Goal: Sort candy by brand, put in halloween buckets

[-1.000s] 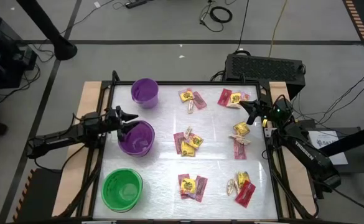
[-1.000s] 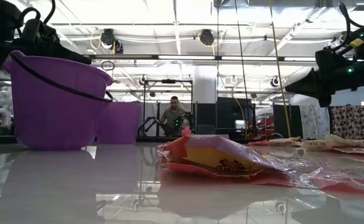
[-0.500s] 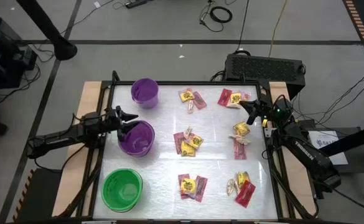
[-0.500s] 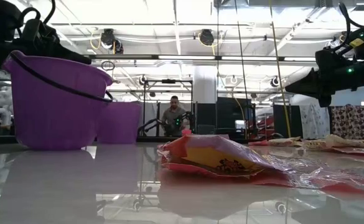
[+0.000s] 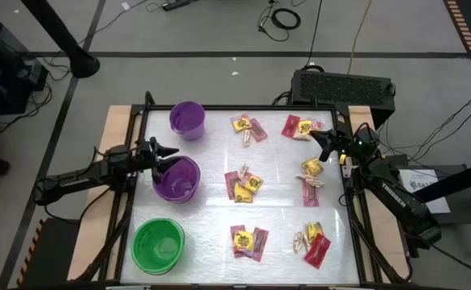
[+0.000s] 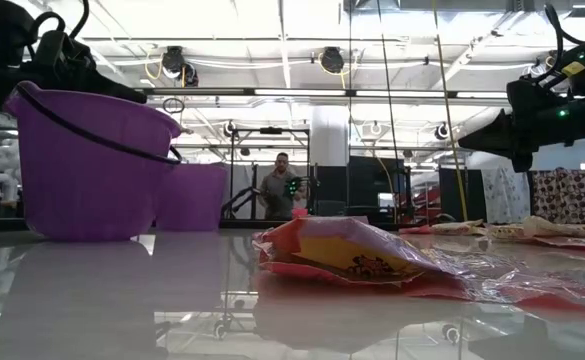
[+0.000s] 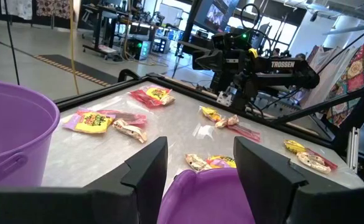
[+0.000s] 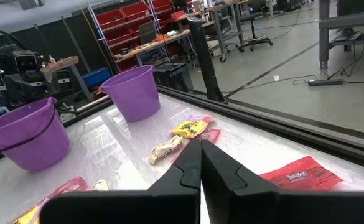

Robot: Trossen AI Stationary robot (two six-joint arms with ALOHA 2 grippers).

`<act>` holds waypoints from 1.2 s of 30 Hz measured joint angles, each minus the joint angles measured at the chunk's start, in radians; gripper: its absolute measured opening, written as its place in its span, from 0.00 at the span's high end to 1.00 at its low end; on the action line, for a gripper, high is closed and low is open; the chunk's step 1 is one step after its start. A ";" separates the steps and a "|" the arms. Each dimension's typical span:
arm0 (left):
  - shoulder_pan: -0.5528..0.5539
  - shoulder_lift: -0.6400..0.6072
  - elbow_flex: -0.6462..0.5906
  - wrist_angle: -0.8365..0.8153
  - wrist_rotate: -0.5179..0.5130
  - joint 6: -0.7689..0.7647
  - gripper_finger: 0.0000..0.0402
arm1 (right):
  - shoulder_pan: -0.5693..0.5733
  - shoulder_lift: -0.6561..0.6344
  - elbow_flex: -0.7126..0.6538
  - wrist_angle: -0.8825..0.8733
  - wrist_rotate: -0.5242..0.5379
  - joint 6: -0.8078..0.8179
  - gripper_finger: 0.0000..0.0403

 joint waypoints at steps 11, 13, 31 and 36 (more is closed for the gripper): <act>0.000 0.000 0.000 0.000 0.000 0.000 0.52 | 0.000 0.000 0.000 0.001 0.000 0.000 1.00; 0.000 0.000 0.000 0.000 0.000 0.000 0.52 | 0.000 0.000 0.000 0.003 0.000 0.015 1.00; 0.000 0.000 0.000 0.007 -0.058 -0.155 0.52 | 0.067 0.000 0.000 0.569 0.091 0.839 1.00; 0.000 0.000 0.000 0.053 -0.083 -0.204 0.52 | 0.193 0.000 0.000 0.685 0.154 0.866 1.00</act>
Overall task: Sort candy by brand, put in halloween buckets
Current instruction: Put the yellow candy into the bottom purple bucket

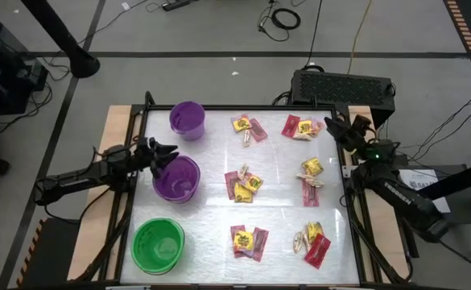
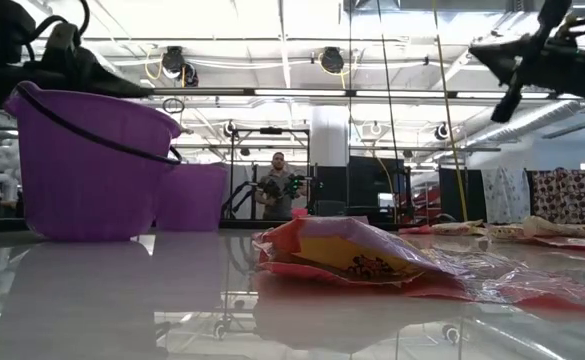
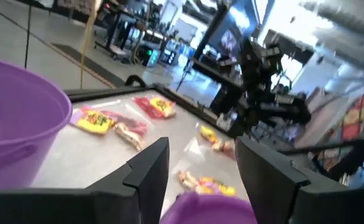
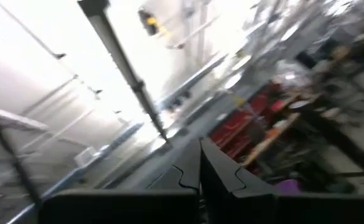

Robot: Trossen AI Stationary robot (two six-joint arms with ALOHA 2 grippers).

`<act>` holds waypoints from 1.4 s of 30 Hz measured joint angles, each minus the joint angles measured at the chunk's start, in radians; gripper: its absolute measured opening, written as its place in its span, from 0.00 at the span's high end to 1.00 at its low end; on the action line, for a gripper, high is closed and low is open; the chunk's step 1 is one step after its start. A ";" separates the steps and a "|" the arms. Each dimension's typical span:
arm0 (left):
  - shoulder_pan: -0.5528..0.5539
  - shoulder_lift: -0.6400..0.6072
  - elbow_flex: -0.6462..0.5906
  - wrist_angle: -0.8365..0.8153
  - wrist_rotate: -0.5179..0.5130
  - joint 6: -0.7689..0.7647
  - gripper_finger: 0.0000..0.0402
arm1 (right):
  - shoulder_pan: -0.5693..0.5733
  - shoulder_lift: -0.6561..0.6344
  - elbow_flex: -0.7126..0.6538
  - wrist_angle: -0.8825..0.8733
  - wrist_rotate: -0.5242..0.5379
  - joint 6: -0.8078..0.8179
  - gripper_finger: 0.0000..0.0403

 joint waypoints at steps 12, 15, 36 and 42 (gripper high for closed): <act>0.000 0.019 0.058 0.069 -0.005 -0.164 0.52 | 0.389 0.169 0.217 -0.246 0.173 -0.340 1.00; 0.000 0.071 0.135 0.067 -0.019 -0.077 0.52 | 0.450 0.309 0.304 -0.295 0.215 -0.464 1.00; 0.000 0.691 0.574 -0.070 0.002 0.360 0.52 | 0.721 1.188 0.741 -0.558 0.078 -0.923 1.00; 0.000 0.728 0.573 -0.112 0.001 0.394 0.52 | 0.756 1.299 0.859 -0.907 0.140 -1.021 0.93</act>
